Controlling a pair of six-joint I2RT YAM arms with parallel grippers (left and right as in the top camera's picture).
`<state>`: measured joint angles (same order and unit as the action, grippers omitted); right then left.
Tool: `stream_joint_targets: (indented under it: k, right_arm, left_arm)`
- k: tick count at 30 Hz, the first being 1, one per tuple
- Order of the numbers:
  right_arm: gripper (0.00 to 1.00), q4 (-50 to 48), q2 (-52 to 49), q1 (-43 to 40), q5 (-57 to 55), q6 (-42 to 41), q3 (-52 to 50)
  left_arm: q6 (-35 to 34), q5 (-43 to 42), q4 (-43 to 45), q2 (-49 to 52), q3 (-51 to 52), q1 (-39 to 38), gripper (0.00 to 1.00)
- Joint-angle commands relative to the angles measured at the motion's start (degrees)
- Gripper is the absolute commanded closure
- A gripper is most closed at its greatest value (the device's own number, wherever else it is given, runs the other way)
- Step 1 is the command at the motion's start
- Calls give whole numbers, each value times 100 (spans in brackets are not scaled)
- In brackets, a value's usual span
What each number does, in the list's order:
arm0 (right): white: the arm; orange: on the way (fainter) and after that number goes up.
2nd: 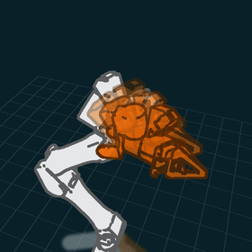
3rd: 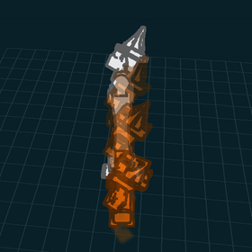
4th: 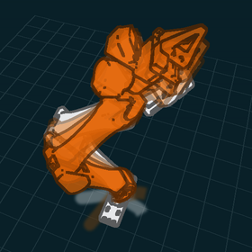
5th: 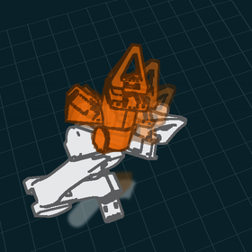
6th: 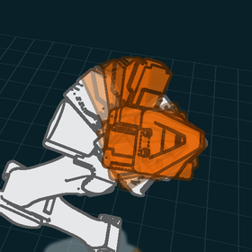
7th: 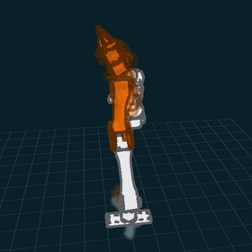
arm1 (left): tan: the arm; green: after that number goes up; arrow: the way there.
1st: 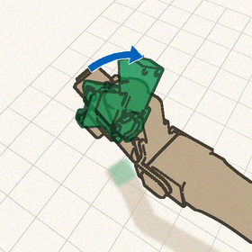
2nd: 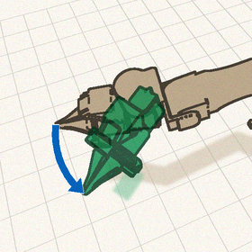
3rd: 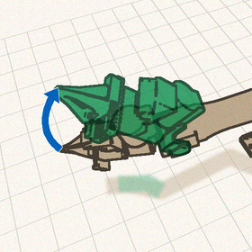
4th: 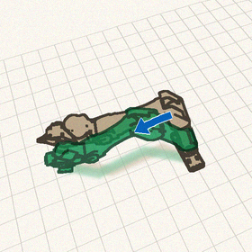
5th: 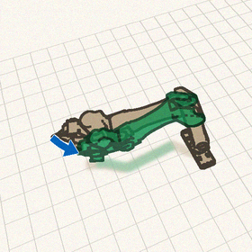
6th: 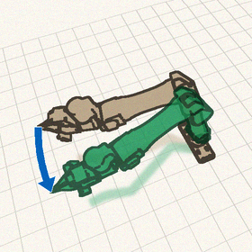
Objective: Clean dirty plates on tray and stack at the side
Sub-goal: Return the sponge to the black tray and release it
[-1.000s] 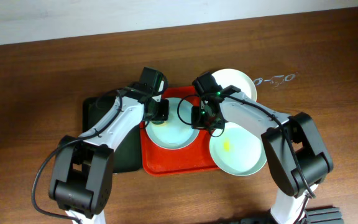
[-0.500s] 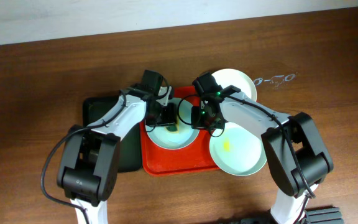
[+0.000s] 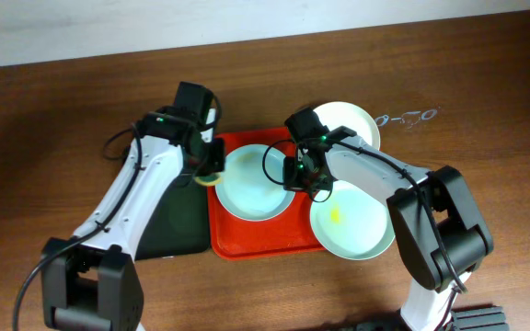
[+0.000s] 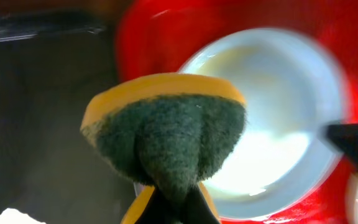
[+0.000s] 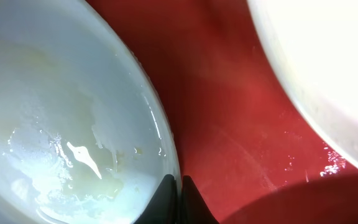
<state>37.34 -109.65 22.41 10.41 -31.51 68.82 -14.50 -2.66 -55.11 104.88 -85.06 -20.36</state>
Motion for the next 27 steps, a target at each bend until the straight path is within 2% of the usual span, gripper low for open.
stream_joint_targets:
  k: [1,4,6,12,19,20,22,23,26,27]
  right_arm:
    - [96,17,-39,55,-55,17,-46]
    - [96,15,-39,55,-57,15,-46]
    - [96,15,-39,55,-57,17,-46]
    - [96,15,-39,55,-57,17,-46]
    - [96,22,-39,55,-57,17,-46]
    - [95,22,-39,55,-57,17,-46]
    - [95,15,-39,55,-57,15,-46]
    - [90,15,-39,55,-57,15,-46]
    - [84,15,-39,55,-57,15,-46]
    - [79,13,-39,55,-57,15,-46]
  left_arm:
    - [94,935,-691,-72,-11,428,100]
    - [136,981,-785,-70,149,734,100]
    - [133,979,-551,-70,424,918,100]
    - [254,1005,557,-70,1469,929,100]
    - [280,1167,737,-70,1805,929,97]
    - [282,1152,732,-70,1805,929,85]
    - [280,1150,551,-76,1655,929,45]
    - [275,1150,330,-98,1445,931,41]
    - [87,1147,-223,-284,750,1067,40]
    - [-50,1147,-374,-404,476,1156,37]
